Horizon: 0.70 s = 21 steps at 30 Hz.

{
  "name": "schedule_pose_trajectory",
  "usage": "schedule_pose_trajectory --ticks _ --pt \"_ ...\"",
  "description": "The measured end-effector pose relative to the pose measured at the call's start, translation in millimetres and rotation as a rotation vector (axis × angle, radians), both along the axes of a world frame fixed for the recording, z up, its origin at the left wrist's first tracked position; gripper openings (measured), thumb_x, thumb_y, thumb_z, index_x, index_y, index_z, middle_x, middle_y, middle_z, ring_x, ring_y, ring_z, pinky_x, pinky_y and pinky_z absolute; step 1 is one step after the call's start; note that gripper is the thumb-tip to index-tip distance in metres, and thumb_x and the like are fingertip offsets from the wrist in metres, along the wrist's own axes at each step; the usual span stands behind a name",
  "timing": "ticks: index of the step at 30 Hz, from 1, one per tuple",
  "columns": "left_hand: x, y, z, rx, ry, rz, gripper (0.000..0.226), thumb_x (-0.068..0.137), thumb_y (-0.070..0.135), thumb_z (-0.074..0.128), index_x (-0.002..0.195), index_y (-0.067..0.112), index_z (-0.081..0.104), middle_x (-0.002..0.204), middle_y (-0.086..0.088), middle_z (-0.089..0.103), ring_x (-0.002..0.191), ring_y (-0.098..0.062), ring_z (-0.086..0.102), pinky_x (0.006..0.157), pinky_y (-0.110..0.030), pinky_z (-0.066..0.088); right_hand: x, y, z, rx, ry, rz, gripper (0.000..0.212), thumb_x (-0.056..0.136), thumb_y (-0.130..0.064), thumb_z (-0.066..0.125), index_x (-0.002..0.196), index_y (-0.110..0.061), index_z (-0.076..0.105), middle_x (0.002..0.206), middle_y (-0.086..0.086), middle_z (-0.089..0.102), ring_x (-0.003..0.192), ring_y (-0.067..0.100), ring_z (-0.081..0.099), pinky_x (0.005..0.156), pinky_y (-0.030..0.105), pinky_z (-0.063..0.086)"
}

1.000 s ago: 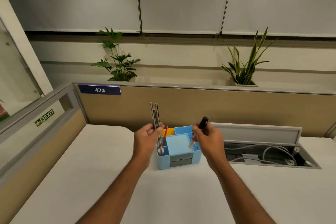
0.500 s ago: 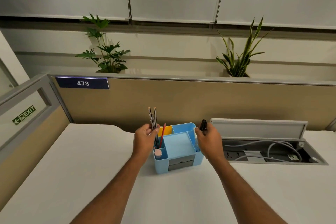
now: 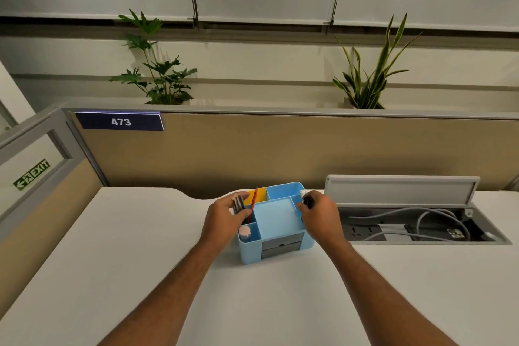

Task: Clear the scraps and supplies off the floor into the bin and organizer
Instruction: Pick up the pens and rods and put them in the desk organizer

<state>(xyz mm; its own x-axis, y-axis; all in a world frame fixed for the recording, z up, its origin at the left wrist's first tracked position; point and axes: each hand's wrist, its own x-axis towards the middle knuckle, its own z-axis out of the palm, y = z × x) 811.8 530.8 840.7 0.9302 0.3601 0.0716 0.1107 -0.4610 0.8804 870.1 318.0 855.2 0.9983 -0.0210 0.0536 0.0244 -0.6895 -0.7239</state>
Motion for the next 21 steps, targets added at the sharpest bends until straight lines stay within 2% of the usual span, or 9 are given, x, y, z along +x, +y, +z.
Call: schedule_pose_trajectory --ticks 3,5,8,10,13,15,18,21 --pt "-2.2 0.4 3.2 -0.008 -0.040 -0.027 0.052 0.083 0.018 0.077 0.133 0.022 0.062 0.134 0.000 0.065 0.119 -0.015 0.060 0.093 -0.031 0.054 -0.7 0.1 1.3 0.046 -0.010 -0.009 0.028 0.096 -0.027 0.065 0.119 -0.012 0.065 0.116 0.007 0.071 0.087 0.012 0.059 0.078 0.028 0.056" --pt "-4.0 0.5 6.6 -0.005 -0.051 -0.041 0.059 0.082 0.017 0.078 0.137 0.021 0.058 0.140 0.000 0.061 0.127 -0.015 0.056 0.095 -0.029 0.052 -4.0 -1.3 5.6 0.067 -0.032 -0.025 0.029 0.096 -0.026 0.065 0.121 -0.012 0.063 0.118 0.008 0.070 0.090 0.014 0.060 0.080 0.034 0.059" --pt "-8.0 0.7 13.2 -0.032 -0.078 -0.018 0.074 0.078 0.017 0.082 0.144 0.020 0.050 0.146 0.000 0.055 0.127 -0.008 0.051 0.092 -0.016 0.046 -11.7 -8.8 12.7 0.117 -0.107 -0.074 0.027 0.096 -0.021 0.064 0.119 -0.007 0.063 0.117 0.012 0.070 0.093 0.020 0.064 0.076 0.033 0.057" --pt "-13.7 -0.4 17.1 -0.077 -0.095 0.019 0.083 0.075 0.019 0.084 0.148 0.019 0.044 0.151 0.000 0.050 0.134 -0.013 0.048 0.098 -0.021 0.045 -21.8 -17.1 18.7 0.190 -0.124 -0.132 0.029 0.096 -0.017 0.064 0.123 -0.006 0.064 0.119 0.012 0.070 0.096 0.017 0.062 0.079 0.030 0.053" --pt "-30.0 -3.6 20.5 -0.088 -0.113 0.103 0.090 0.074 0.026 0.086 0.151 0.021 0.039 0.154 -0.001 0.045 0.141 -0.014 0.042 0.104 -0.026 0.040 -45.5 -33.2 25.7 0.315 -0.162 -0.190 0.025 0.096 -0.016 0.064 0.119 -0.007 0.066 0.115 0.008 0.071 0.095 0.013 0.062 0.075 0.018 0.050" --pt "-45.9 -7.2 24.5 -0.073 -0.116 0.161 0.091 0.074 0.029 0.085 0.151 0.021 0.038 0.156 -0.001 0.044 0.143 -0.017 0.040 0.110 -0.033 0.040 -66.4 -44.7 28.7 0.406 -0.183 -0.193 0.021 0.095 -0.015 0.065 0.115 -0.009 0.067 0.109 0.007 0.073 0.097 0.017 0.067 0.075 0.019 0.055" --pt "-78.7 -19.1 34.9 -0.054 -0.137 0.254 0.083 0.079 0.027 0.082 0.150 0.021 0.040 0.155 -0.001 0.045 0.143 -0.019 0.041 0.112 -0.038 0.040 -103.3 -60.4 30.5 0.495 -0.157 -0.176 0.022 0.096 -0.015 0.065 0.116 -0.009 0.067 0.107 0.006 0.073 0.099 0.021 0.069 0.088 0.041 0.061" --pt "-124.3 -47.4 50.3 -0.017 -0.182 0.378 0.064 0.086 0.025 0.075 0.144 0.018 0.049 0.148 -0.002 0.053 0.138 -0.021 0.048 0.110 -0.037 0.042 -143.9 -78.4 33.5 0.535 -0.134 -0.171 0.020 0.096 -0.015 0.064 0.115 -0.010 0.068 0.105 0.004 0.072 0.097 0.021 0.069 0.088 0.046 0.061"
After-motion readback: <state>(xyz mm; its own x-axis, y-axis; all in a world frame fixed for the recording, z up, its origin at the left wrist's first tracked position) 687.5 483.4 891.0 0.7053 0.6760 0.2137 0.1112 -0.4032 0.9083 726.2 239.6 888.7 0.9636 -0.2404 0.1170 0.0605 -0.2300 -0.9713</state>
